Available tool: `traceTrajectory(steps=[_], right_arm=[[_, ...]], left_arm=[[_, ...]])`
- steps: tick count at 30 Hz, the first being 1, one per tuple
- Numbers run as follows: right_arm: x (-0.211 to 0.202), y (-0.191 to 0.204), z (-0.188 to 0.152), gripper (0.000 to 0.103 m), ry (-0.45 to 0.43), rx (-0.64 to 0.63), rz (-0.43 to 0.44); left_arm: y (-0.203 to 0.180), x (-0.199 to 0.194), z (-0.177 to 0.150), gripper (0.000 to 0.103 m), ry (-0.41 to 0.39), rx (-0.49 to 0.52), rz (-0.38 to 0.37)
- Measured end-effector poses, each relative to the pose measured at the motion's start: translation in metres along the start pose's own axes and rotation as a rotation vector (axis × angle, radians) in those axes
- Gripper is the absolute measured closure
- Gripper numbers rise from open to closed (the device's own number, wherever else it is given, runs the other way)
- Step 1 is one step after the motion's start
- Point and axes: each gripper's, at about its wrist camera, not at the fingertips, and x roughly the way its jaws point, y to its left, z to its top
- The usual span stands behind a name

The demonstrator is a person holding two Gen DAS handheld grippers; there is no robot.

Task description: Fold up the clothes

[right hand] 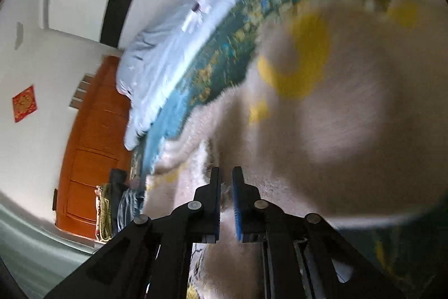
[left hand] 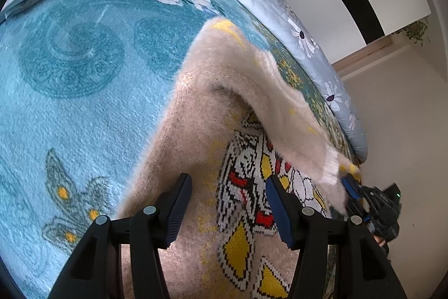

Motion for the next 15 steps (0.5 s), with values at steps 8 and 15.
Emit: traceTrajectory(steps=[8, 15], right_arm=[[-0.091, -0.034, 0.012, 0.043, -0.230, 0.096, -0.009], [-0.121, -0.101, 0.011, 0.044, -0.350, 0.303, -0.174]], left_arm=[[-0.002, 0.001, 0.000, 0.043, -0.005, 0.005, 0.007], [-0.005, 0.003, 0.000, 0.043, -0.005, 0.009, 0.015]])
